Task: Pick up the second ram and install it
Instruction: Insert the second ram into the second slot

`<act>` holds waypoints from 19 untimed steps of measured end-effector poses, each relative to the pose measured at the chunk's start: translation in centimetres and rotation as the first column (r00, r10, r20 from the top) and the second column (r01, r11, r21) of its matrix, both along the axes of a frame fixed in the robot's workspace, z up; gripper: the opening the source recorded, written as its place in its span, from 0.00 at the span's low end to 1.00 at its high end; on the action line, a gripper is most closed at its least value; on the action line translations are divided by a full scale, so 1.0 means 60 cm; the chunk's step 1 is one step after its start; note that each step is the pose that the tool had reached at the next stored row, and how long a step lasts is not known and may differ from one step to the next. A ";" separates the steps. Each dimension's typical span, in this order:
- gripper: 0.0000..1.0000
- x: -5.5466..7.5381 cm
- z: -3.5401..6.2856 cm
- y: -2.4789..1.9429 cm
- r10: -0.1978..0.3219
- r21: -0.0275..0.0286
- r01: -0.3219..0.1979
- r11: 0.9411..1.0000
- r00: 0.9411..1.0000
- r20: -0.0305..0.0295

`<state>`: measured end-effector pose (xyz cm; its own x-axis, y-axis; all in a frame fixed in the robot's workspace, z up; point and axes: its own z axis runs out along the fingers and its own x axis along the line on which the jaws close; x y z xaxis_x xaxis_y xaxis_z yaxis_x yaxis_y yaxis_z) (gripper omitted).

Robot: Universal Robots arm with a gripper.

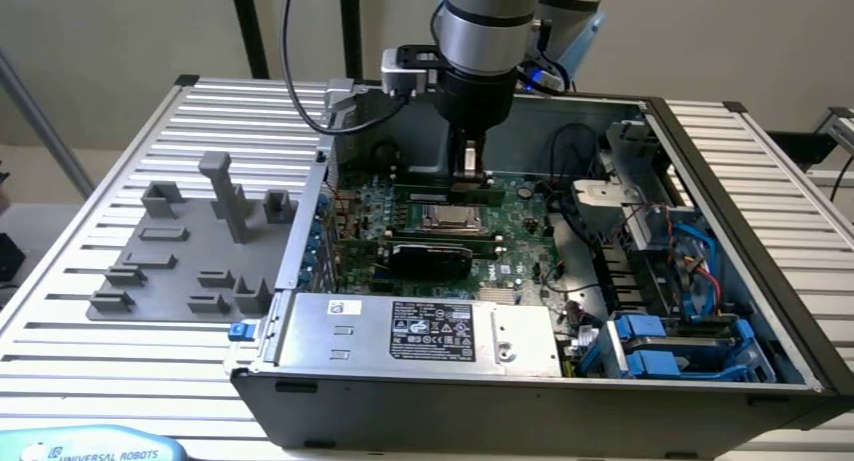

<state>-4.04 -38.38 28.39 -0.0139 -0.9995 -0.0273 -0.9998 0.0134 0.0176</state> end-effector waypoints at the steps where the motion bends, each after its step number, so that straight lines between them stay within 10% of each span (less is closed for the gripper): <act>1: 0.14 0.000 -0.003 -0.0009 0.000 0.000 0.000 1.000 1.000 0.000; 19: 0.14 0.001 -0.058 -0.0002 -0.013 0.000 0.013 1.000 1.000 0.000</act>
<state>-4.00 -38.39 24.94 -0.0272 -0.9993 -0.0273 -0.9995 0.0267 0.0176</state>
